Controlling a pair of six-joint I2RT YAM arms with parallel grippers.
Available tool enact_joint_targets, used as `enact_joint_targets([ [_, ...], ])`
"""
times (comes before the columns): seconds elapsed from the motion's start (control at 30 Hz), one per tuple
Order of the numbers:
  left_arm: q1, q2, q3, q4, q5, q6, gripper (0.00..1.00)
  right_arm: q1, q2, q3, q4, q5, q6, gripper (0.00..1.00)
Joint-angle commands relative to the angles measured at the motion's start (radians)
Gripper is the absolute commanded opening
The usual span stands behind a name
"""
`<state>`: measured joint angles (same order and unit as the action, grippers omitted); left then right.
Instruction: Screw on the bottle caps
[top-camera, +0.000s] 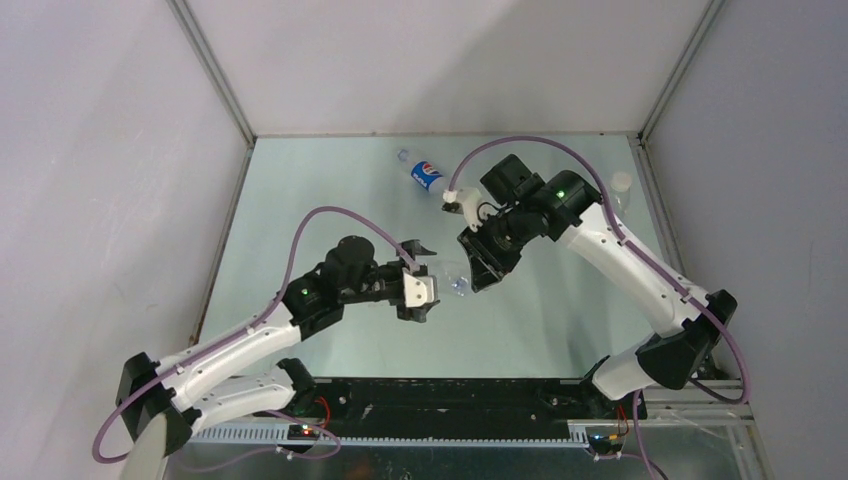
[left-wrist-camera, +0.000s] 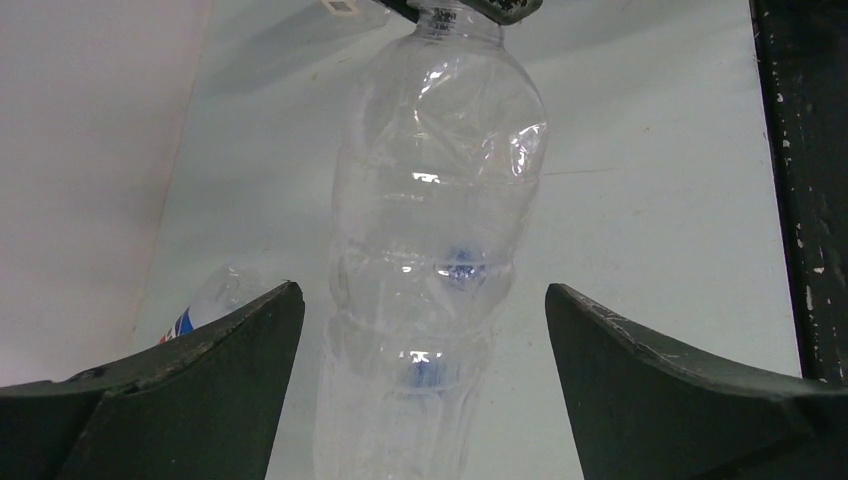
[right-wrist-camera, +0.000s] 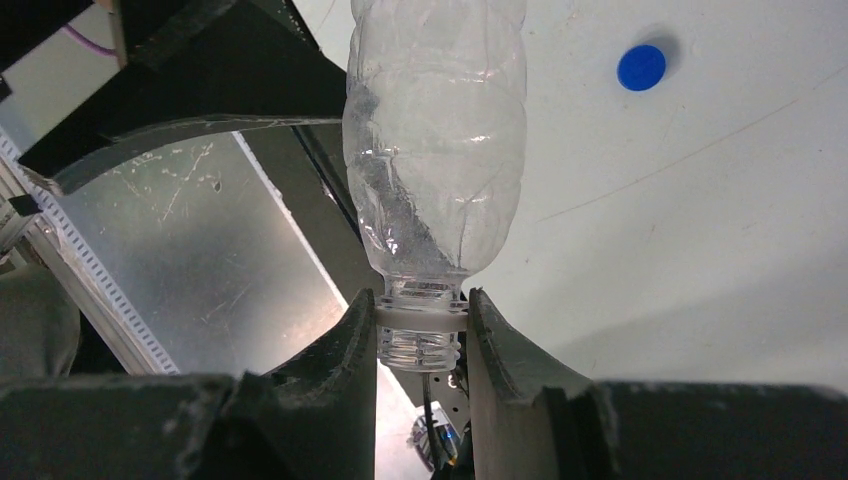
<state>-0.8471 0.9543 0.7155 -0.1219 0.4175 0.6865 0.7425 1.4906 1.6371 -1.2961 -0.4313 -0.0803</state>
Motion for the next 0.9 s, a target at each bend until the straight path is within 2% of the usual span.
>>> enact_joint_targets([
  [0.0, -0.01, 0.009, 0.016, 0.03, 0.005, 0.03, 0.98, 0.018, 0.021, 0.058, -0.036, -0.025, -0.03, 0.0],
  [0.2, -0.011, 0.0, -0.035, 0.1, -0.032, 0.021, 0.95, 0.024, 0.022, 0.079, -0.057, -0.034, -0.046, 0.0],
  [0.57, -0.011, -0.023, -0.086, 0.116, -0.006, 0.021, 0.91, 0.024, 0.013, 0.114, -0.097, -0.064, -0.093, 0.0],
  [0.87, -0.011, 0.0, -0.071, 0.156, 0.051, -0.011, 0.78, 0.023, 0.014, 0.12, -0.103, -0.09, -0.104, 0.0],
])
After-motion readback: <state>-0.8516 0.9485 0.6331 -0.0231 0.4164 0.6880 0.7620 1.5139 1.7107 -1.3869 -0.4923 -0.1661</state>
